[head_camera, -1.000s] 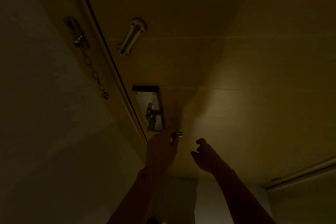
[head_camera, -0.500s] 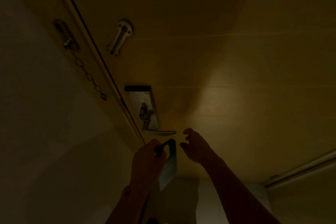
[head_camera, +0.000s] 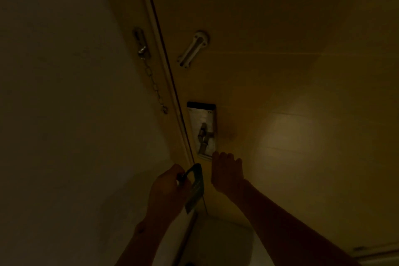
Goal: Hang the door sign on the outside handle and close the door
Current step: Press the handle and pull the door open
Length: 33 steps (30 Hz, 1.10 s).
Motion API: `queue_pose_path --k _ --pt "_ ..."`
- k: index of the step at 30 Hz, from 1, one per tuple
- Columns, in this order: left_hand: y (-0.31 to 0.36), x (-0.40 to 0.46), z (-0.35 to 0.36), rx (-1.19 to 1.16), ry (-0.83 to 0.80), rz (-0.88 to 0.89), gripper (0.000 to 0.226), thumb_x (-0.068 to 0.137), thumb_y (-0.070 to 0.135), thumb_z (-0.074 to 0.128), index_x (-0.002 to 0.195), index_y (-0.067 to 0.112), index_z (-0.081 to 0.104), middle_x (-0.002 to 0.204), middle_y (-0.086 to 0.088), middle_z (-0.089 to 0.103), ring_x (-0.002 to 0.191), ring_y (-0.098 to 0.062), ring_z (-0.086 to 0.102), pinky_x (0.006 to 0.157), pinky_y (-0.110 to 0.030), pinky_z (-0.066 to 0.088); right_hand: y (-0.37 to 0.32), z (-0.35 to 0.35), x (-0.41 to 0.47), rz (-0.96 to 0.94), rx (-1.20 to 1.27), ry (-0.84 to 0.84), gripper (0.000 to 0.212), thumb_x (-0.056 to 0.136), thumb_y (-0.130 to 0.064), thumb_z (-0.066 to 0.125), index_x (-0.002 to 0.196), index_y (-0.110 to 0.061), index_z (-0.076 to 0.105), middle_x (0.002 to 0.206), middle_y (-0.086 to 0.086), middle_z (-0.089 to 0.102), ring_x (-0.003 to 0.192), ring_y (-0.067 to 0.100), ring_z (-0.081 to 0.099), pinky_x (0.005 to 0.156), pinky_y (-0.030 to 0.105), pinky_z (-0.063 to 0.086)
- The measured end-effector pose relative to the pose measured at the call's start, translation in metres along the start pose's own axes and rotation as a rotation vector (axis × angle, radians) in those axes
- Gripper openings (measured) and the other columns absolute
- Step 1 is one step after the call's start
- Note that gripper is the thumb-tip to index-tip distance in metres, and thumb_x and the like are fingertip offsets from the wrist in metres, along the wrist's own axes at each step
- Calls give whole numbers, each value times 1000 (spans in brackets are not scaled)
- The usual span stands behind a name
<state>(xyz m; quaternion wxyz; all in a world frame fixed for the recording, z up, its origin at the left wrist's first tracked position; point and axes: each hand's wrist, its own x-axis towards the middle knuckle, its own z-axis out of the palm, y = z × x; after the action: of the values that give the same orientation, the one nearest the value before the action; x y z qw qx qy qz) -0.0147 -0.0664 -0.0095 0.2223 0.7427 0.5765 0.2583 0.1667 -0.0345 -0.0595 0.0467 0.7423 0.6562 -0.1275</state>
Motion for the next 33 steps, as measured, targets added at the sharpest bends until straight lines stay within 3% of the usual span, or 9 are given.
queue_pose_path --k 4,12,18,24,33 --pt "3 -1 -9 -36 11 -98 10 87 16 62 80 17 56 54 5 54 39 -1 41 37 -13 34 -2 12 3 44 52 32 70 91 -23 51 149 -11 13 144 14 35 129 33 36 99 46 39" --pt "1 -23 -35 -54 76 -177 9 88 18 63 82 17 57 56 4 53 38 -1 39 35 -15 29 -2 15 2 42 204 77 59 90 -20 53 142 -12 25 131 13 43 118 30 44 91 43 49" --pt "-1 -45 -56 20 98 -120 10 89 17 62 80 19 57 50 8 49 36 -1 46 34 -15 31 -5 16 2 76 270 37 67 91 -18 52 147 -10 17 139 16 38 126 32 39 97 41 47" --pt "0 -56 -79 59 78 -78 8 92 18 58 84 14 58 57 2 55 41 -2 40 39 -16 31 -7 19 3 82 275 -12 80 90 -23 55 151 -9 4 149 16 27 135 34 29 105 43 41" --pt "2 -45 -111 30 65 15 14 95 13 52 87 4 59 78 -15 63 60 -14 48 50 -23 34 -11 4 0 93 355 -21 80 84 -15 65 147 -8 15 138 16 37 126 33 38 97 39 48"
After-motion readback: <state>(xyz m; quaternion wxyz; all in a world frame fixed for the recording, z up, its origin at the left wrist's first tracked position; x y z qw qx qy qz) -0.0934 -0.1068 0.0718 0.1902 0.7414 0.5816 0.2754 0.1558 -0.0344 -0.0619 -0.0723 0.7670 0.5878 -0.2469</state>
